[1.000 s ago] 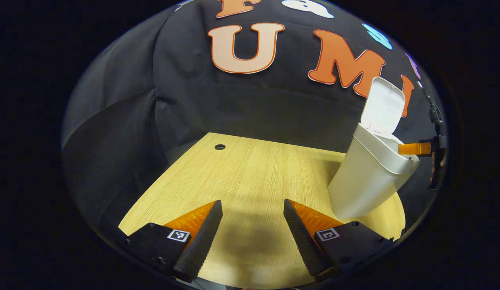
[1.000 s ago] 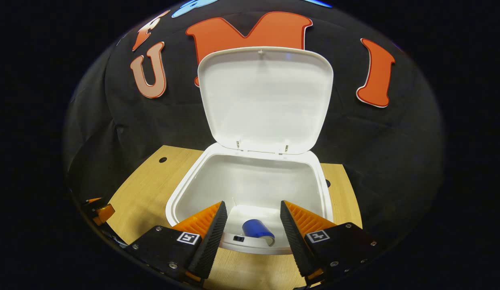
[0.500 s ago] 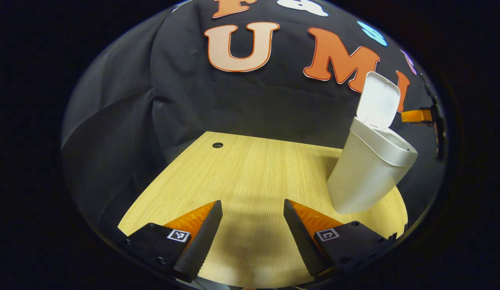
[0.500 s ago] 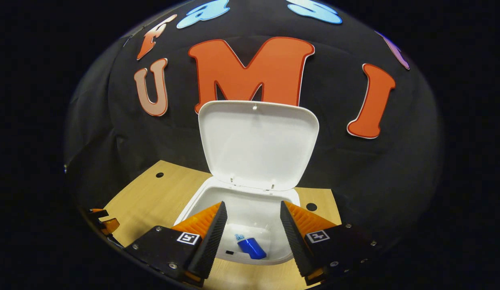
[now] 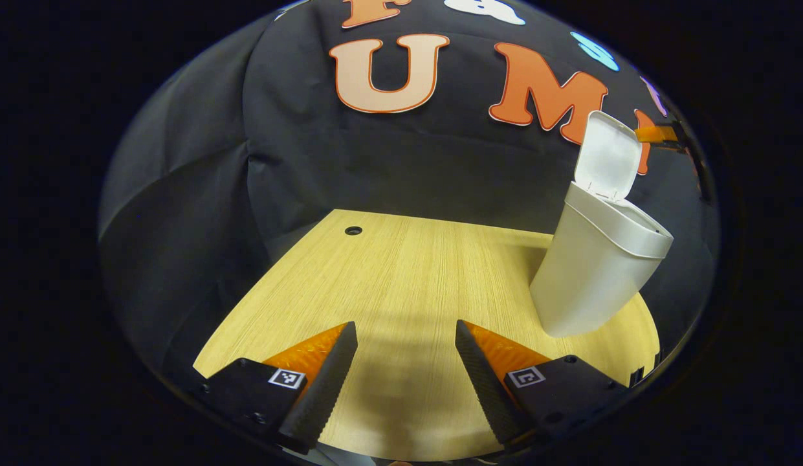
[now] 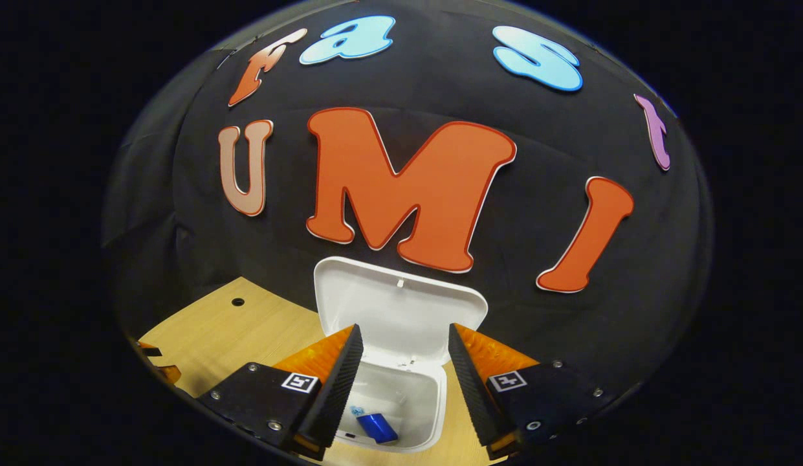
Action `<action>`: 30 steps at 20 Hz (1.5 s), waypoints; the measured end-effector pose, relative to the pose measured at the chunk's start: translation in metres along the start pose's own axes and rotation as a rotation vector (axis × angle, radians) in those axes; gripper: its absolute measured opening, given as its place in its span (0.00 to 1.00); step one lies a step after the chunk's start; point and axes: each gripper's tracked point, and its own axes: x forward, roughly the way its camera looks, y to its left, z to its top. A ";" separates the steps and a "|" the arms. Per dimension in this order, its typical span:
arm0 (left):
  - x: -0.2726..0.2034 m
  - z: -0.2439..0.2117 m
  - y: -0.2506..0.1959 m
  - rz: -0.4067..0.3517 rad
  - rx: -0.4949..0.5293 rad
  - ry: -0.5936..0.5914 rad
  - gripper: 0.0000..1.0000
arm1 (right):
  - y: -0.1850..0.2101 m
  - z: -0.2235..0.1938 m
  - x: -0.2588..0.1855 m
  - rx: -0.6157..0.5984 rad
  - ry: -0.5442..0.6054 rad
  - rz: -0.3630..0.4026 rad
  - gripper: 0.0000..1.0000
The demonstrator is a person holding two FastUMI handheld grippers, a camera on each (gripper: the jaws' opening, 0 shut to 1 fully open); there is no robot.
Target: Press the lid of the desktop garbage bin to open it, pick up the crumpled paper on the desktop and throw it into the bin, then pick up the pop can on the desktop and drop it into the bin, and finally close the garbage bin lid.
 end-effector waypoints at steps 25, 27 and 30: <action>0.001 -0.001 0.009 0.076 -0.050 0.001 0.98 | -0.001 0.032 0.053 0.261 0.024 0.004 0.78; 0.000 0.000 0.008 0.064 -0.041 0.004 0.98 | 0.001 0.026 0.042 0.261 0.045 0.021 0.78; -0.001 0.000 0.006 0.039 -0.016 0.005 0.92 | 0.005 0.015 0.028 0.262 0.071 0.035 0.78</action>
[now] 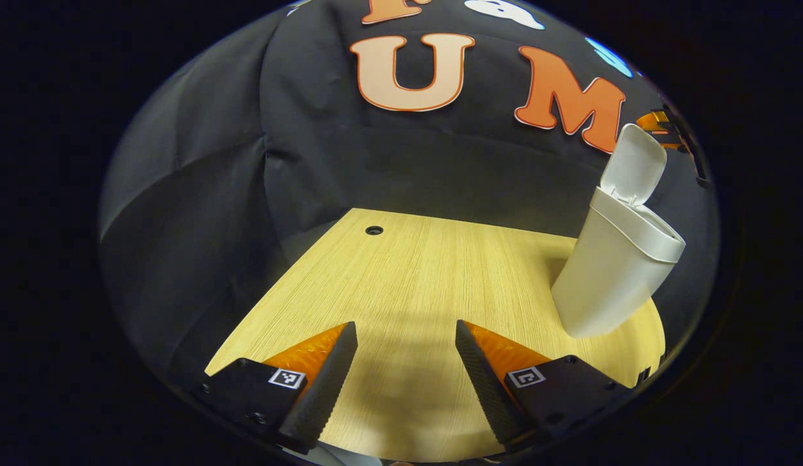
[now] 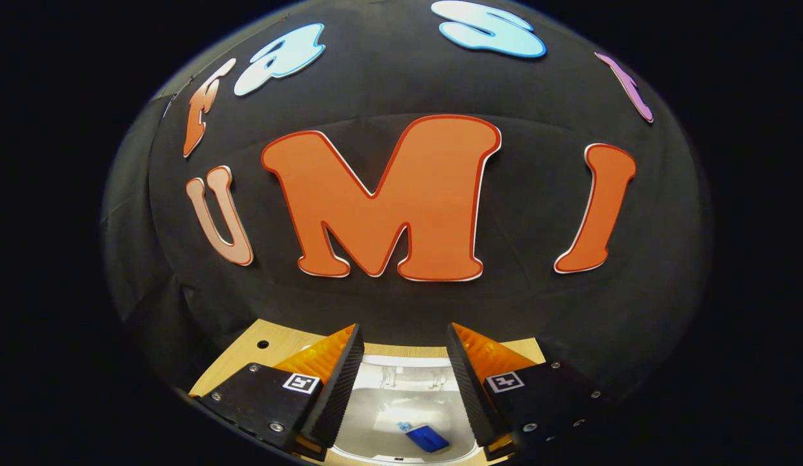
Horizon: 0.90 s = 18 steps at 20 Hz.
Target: Press the lid of the desktop garbage bin to open it, pick up the crumpled paper on the desktop and throw it into the bin, then pick up the pop can on the desktop and drop it into the bin, and finally close the garbage bin lid.
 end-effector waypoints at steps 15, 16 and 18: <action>-0.004 -0.007 -0.006 -0.067 0.051 0.025 0.98 | -0.001 -0.077 -0.018 0.019 0.184 -0.004 0.78; -0.005 -0.008 -0.006 -0.068 0.051 0.032 0.98 | 0.003 -0.088 -0.018 0.021 0.209 0.002 0.78; -0.004 -0.009 -0.007 -0.072 0.057 0.036 0.98 | 0.005 -0.102 -0.020 0.026 0.238 0.002 0.78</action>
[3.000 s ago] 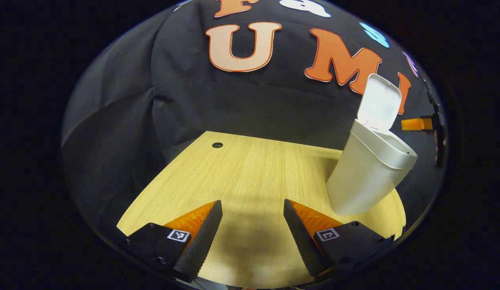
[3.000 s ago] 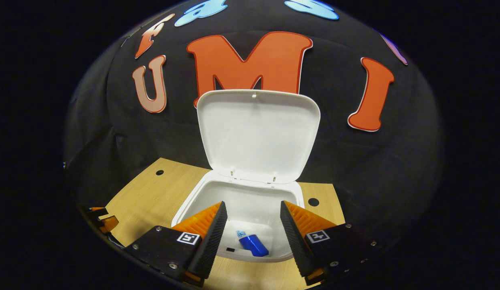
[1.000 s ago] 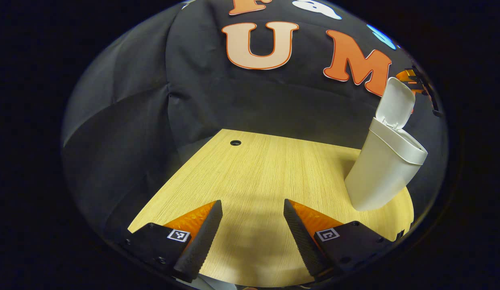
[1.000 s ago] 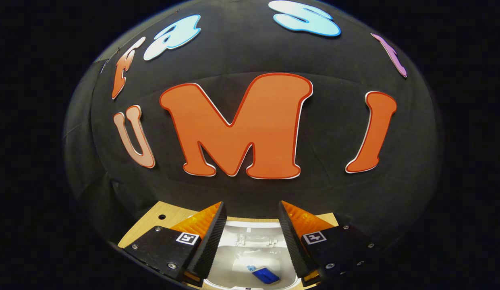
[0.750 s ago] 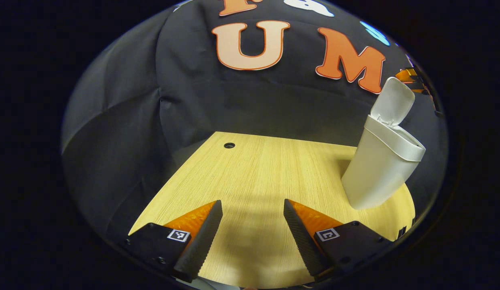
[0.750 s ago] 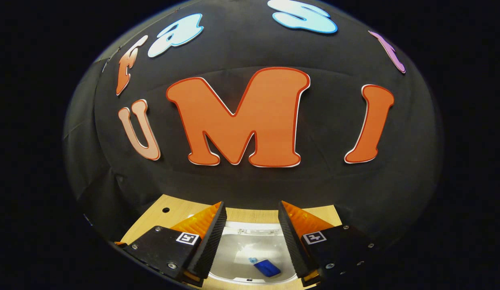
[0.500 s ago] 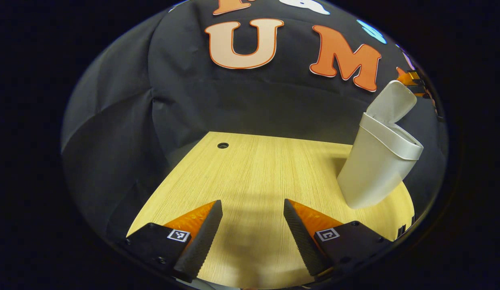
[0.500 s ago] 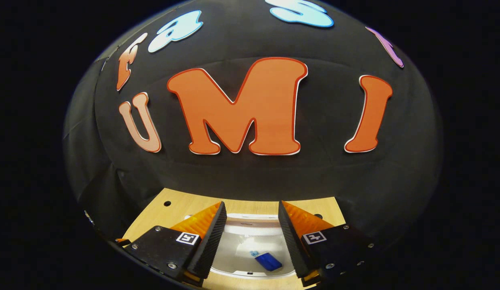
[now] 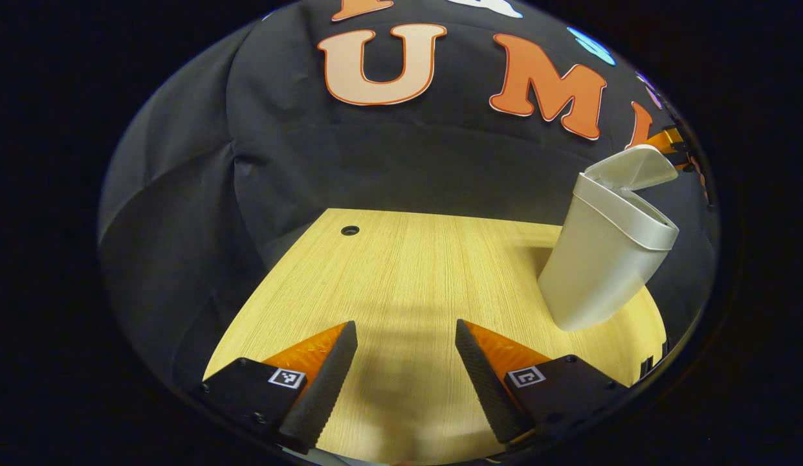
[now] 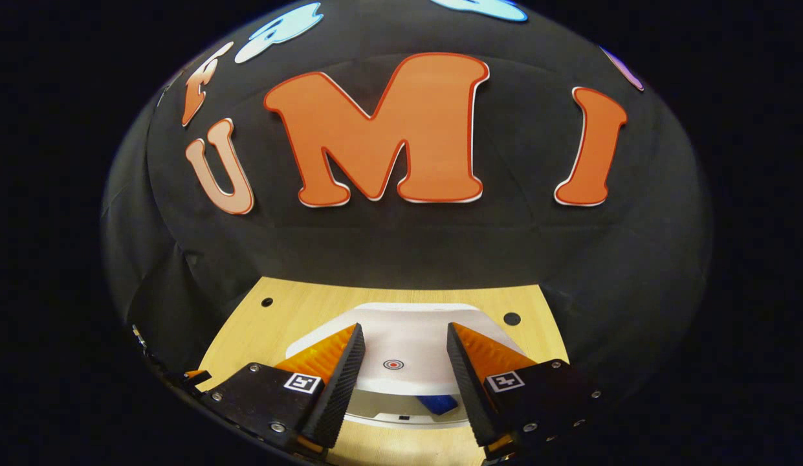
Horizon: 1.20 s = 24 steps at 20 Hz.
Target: Press the lid of the desktop garbage bin to open it, pick up the crumpled paper on the desktop and throw it into the bin, then pick up the pop can on the desktop and drop it into the bin, and finally close the garbage bin lid.
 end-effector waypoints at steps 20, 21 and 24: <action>0.002 -0.009 -0.002 -0.002 0.019 0.037 0.98 | -0.001 -0.074 -0.007 -0.042 0.090 -0.049 0.43; 0.003 -0.010 -0.002 -0.002 0.023 0.039 0.98 | -0.001 -0.076 -0.007 -0.039 0.094 -0.047 0.36; 0.003 -0.010 -0.003 -0.007 0.026 0.047 0.98 | -0.002 -0.085 -0.011 -0.037 0.100 -0.050 0.37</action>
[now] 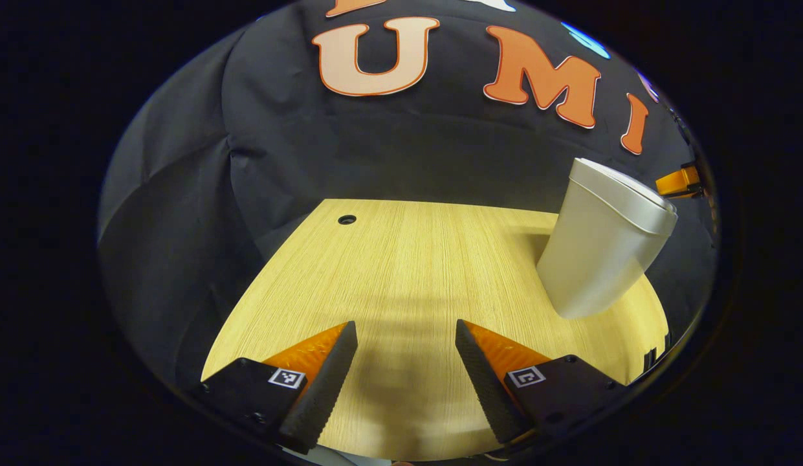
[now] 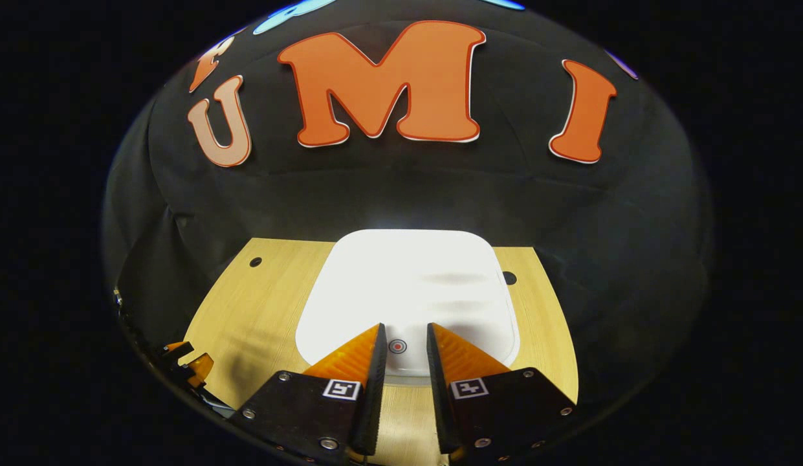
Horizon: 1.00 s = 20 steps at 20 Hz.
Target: Press the lid of the desktop garbage bin to open it, pick up the crumpled paper on the desktop and throw it into the bin, then pick up the pop can on the desktop and drop it into the bin, and finally close the garbage bin lid.
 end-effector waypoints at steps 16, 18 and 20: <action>-0.006 0.021 -0.011 -0.072 0.025 -0.022 0.98 | 0.000 -0.009 0.001 0.032 -0.054 -0.024 0.22; -0.007 0.034 -0.012 -0.083 0.027 -0.043 0.98 | 0.000 -0.008 0.000 0.019 -0.092 -0.033 0.20; -0.009 0.049 -0.019 -0.098 0.033 -0.067 0.98 | 0.001 -0.007 0.000 0.001 -0.124 -0.058 0.20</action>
